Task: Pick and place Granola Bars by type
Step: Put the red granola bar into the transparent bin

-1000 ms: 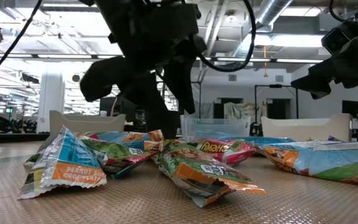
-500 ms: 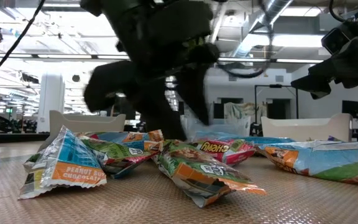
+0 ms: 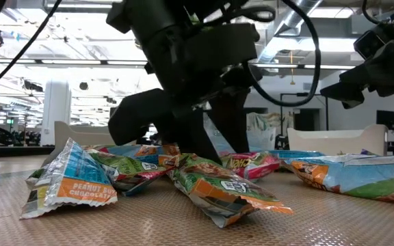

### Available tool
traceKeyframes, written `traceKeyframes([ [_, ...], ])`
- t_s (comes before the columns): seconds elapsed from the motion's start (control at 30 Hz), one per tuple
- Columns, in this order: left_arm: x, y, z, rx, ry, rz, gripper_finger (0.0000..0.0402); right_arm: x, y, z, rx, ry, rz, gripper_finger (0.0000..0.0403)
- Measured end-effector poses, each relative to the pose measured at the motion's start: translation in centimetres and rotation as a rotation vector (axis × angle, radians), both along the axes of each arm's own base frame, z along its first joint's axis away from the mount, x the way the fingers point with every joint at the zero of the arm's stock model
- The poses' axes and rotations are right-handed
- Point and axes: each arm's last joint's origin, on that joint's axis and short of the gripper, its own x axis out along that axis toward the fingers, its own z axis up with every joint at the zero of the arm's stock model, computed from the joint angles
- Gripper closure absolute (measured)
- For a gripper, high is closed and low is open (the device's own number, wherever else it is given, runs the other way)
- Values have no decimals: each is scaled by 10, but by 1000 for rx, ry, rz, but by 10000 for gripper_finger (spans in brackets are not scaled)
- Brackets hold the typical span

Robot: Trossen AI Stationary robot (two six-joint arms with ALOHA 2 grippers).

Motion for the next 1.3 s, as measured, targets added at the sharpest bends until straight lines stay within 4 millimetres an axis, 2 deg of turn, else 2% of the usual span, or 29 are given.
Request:
traceKeyframes([
  [0.2,0,5,-5,-64,43,26,234,0,0,0,0,0,0,147],
  [0.57,0,10,-2,-148,49,107,365,0,0,0,0,1,0,147],
  [0.73,0,20,22,-163,-22,184,389,0,0,0,0,0,0,147],
  [0.9,1,34,59,-133,-193,292,381,0,0,0,0,0,0,147],
  [1.07,11,69,92,-39,-446,461,375,0,0,0,0,0,0,147],
  [1.3,20,149,105,37,-614,676,386,0,0,0,0,1,0,147],
])
